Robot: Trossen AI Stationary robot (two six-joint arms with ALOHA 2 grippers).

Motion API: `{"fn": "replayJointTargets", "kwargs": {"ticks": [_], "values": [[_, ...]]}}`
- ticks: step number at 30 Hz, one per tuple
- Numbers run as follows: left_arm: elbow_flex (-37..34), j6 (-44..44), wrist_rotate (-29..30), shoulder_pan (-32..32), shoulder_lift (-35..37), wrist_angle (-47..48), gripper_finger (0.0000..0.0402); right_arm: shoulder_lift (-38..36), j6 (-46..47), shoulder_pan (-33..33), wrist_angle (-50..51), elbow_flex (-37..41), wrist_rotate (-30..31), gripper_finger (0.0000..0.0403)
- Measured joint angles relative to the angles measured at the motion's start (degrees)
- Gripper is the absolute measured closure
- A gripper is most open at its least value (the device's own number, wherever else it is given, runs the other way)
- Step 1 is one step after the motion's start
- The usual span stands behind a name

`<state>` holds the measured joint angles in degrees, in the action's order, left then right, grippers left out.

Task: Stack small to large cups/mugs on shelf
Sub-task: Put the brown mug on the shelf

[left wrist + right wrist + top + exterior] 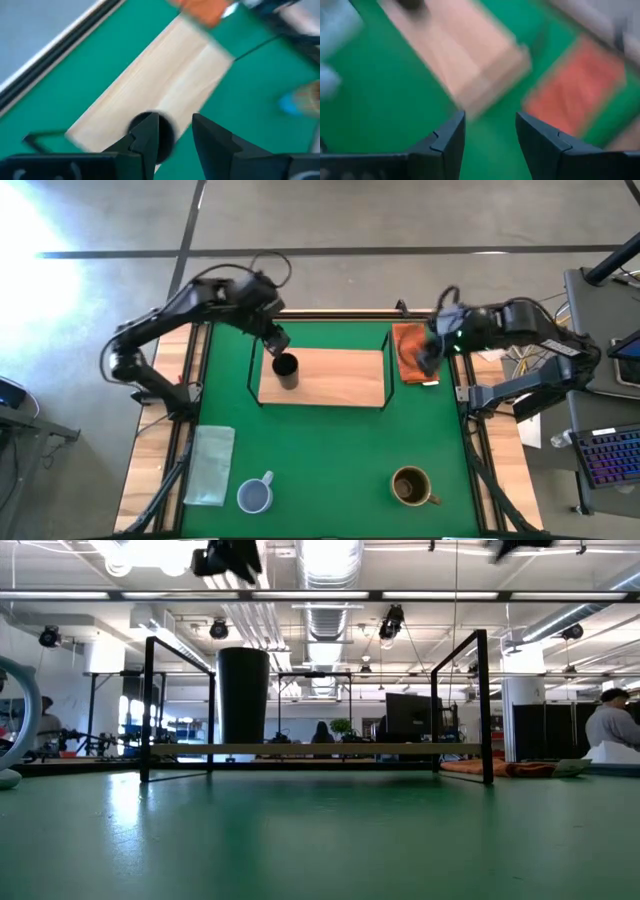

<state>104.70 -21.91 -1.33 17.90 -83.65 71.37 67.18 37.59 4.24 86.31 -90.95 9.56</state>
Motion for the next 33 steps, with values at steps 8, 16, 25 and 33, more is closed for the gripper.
{"fn": "replayJointTargets", "kwargs": {"ticks": [8, 16, 25, 33], "values": [[-7.83, -4.96, -0.33, -15.13, 7.1, -0.44, 0.0297, -1.65, 17.36, -20.43, -3.17, 9.21, -1.22, 0.0248], [-17.61, -9.27, 2.16, -24.38, 8.93, -7.24, 0.0297, -0.67, 33.52, -40.28, -10.47, 20.54, -10.07, 0.0261], [-18.82, -10.72, 2.39, -25.56, 8.85, -12.34, 0.0297, 7.24, 47.93, -53.07, -29.58, 28.82, -5.29, 0.0261], [-18.84, -12.29, 2.45, -25.52, 9.47, -12.35, 0.0297, 16.4, 45.94, -53.85, -29.84, 27.03, -2.44, 0.0265]]}}
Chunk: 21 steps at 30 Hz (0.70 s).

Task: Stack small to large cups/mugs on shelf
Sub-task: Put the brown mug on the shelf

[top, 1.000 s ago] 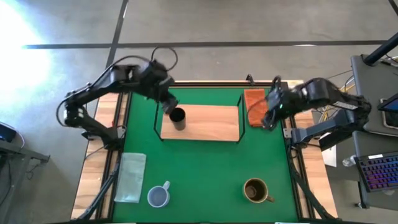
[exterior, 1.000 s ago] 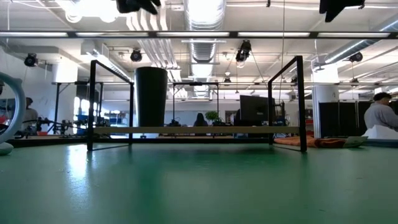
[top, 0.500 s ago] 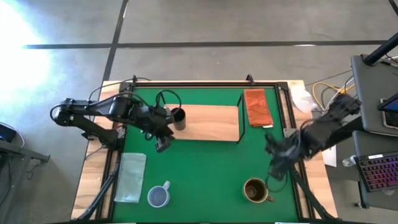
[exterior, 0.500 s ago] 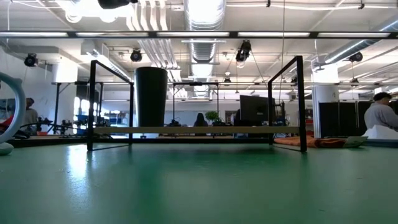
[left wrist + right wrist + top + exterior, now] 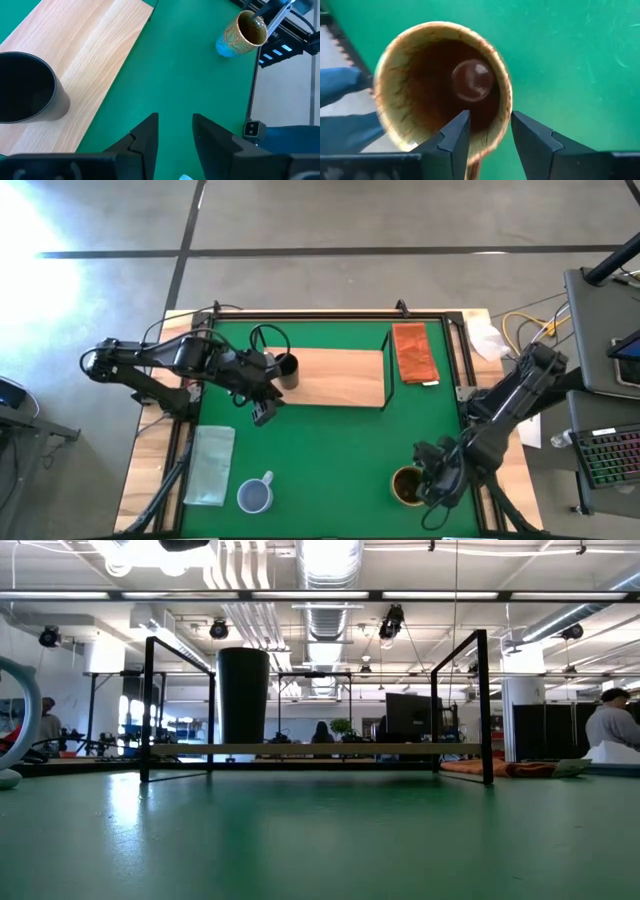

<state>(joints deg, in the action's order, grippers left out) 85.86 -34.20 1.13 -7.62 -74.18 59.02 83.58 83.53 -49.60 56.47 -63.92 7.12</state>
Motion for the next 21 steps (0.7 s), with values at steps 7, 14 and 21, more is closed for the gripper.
{"fn": "replayJointTargets", "kwargs": {"ticks": [7, 14, 21], "values": [[0.0, 0.02, 0.01, 0.0, 0.07, 0.04, 0.0297, 6.18, 1.25, 0.24, -0.2, -0.17, 1.46, 0.0257], [0.0, 0.04, 0.02, 0.0, 0.07, 0.28, 0.0297, 7.15, 0.98, 1.7, -0.29, 0.74, 1.56, 0.0313], [-0.02, 0.07, 0.02, 0.0, 0.08, 0.29, 0.0297, 5.13, -3.26, 4.29, -0.23, 1.4, 1.79, 0.0372]]}}
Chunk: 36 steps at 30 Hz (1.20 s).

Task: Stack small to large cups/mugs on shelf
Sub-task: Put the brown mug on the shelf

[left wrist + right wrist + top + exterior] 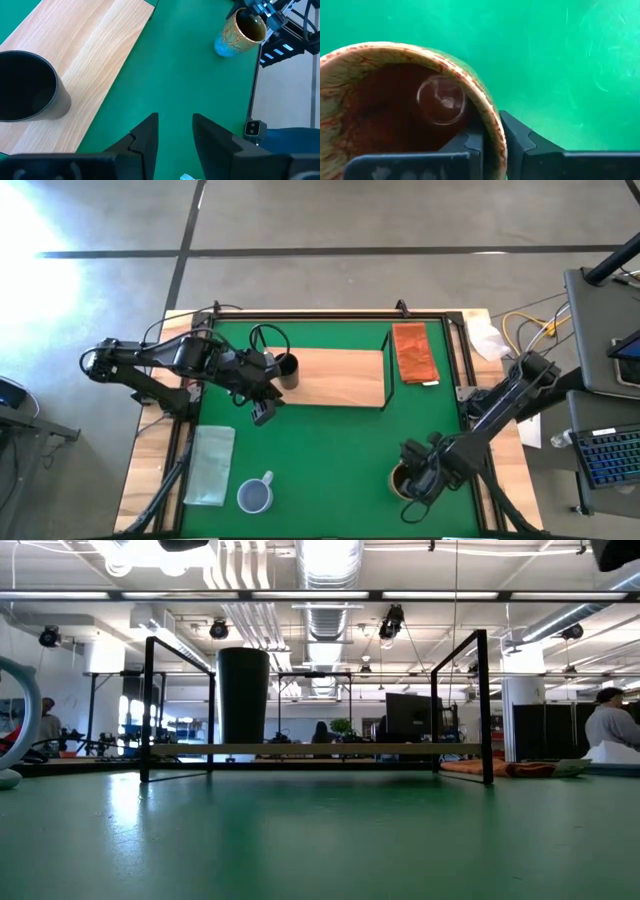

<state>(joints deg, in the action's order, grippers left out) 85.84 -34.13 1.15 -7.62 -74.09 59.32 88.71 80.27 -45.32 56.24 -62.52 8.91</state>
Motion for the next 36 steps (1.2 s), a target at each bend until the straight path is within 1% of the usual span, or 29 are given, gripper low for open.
{"fn": "replayJointTargets", "kwargs": {"ticks": [4, 7, 11, 14, 16, 19, 22, 25, 29, 36], "values": [[0.0, 0.07, 0.02, 0.0, 0.01, -0.01, 0.0297, -1.64, -0.37, 0.71, -0.54, -0.32, -0.06, 0.0364], [0.0, 0.5, 0.78, 0.04, 0.01, -0.05, 0.0297, -2.43, -1.08, 1.39, -0.29, -0.37, -0.04, 0.0372], [0.0, 0.39, 1.51, 0.07, 0.01, -0.07, 0.0297, -3.79, -5.56, 3.5, 1.24, -0.89, 0.41, 0.0373], [0.0, 0.35, 2.6, 0.07, 0.03, -0.07, 0.0297, -4.9, -14.89, 7.79, 5.58, -2.1, 1.72, 0.0373], [0.0, 0.07, 2.71, 0.07, 0.03, -0.07, 0.0297, -5.81, -22.9, 12.59, 6.98, -2.64, 1.9, 0.0373], [0.0, -0.33, 2.79, 0.11, 0.03, -0.05, 0.0297, -7.26, -34.19, 20.35, 6.38, -4.35, 2.46, 0.0373], [0.0, -3.07, 3.98, 0.11, 0.07, 1.57, 0.0297, -8.38, -43.69, 27.2, 6.35, -8.25, 1.44, 0.0373], [0.0, -5.33, 5.31, -0.22, 0.34, 6.19, 0.0297, -8.35, -50.6, 32.5, 6.21, -13.55, -2.04, 0.0373], [-0.02, -9.73, 7.8, -1.93, 0.88, 10.68, 0.0297, -4.97, -57.3, 38.12, 5.72, -21.92, -6.2, 0.0373], [-0.08, -16.36, 13.06, -7.14, 1.57, 10.72, 0.0297, 10.39, -63.46, 50.68, 9.14, -36.56, -6.73, 0.0373]]}}
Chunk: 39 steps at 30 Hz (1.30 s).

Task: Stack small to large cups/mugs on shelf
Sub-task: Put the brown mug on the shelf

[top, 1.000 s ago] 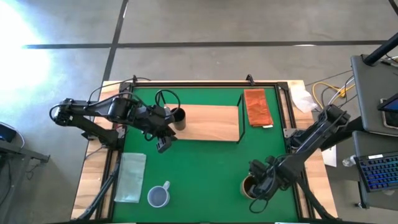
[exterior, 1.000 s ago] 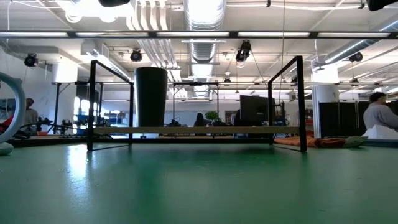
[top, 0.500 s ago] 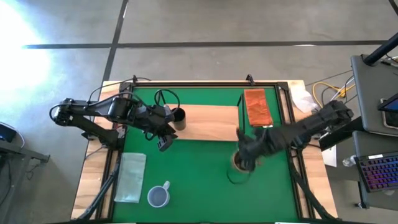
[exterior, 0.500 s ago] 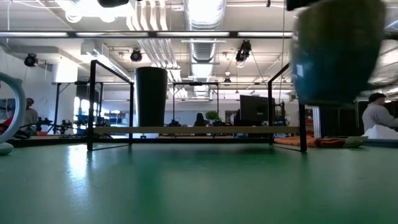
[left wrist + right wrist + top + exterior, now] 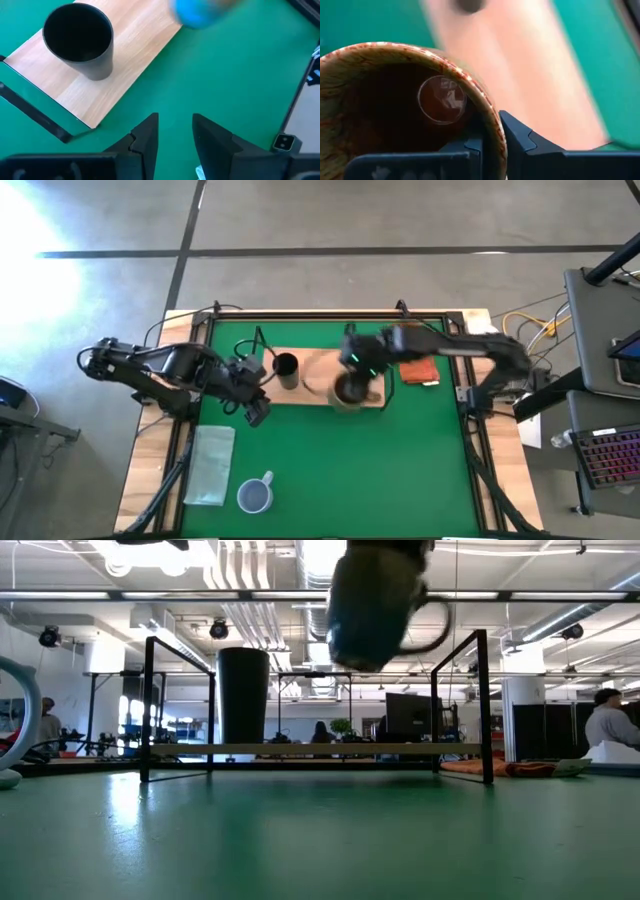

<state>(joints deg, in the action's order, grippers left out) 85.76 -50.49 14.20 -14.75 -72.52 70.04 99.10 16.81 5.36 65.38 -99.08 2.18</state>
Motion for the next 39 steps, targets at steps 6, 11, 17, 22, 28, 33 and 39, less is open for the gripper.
{"fn": "replayJointTargets", "kwargs": {"ticks": [6, 11, 17, 22, 28, 33, 39], "values": [[-0.08, -6.29, 3.57, -5.15, 0.03, -0.02, 0.0297, 12.14, -6.36, 6.88, 6.63, -11.08, -2.8, 0.0373], [-0.27, -9.48, 7.2, -7.89, 0.08, -0.02, 0.0297, 18.7, -11.56, 8.0, 9.09, -16.45, -4.32, 0.0369], [-0.94, -10.7, 7.45, -8.25, 0.31, -0.04, 0.0297, 23.47, -13.6, 7.84, 8.68, -20.33, -4.58, 0.037], [-1.01, -10.68, 7.49, -8.25, 0.49, 0.03, 0.0297, 24.84, -16.56, 8.77, 7.32, -21.9, -0.34, 0.037], [-1.01, -10.66, 7.49, -8.25, 0.58, 0.09, 0.0297, 24.84, -17.99, 10.41, 6.51, -21.69, -1.7, 0.037], [-1.01, -10.66, 7.49, -8.25, 0.58, 0.11, 0.0297, 24.73, -18.85, 10.55, 6.83, -21.52, -2.77, 0.037], [-1.01, -10.68, 7.51, -8.25, 0.58, 0.11, 0.0297, 24.73, -18.85, 10.54, 6.2, -20.87, -2.74, 0.037]]}}
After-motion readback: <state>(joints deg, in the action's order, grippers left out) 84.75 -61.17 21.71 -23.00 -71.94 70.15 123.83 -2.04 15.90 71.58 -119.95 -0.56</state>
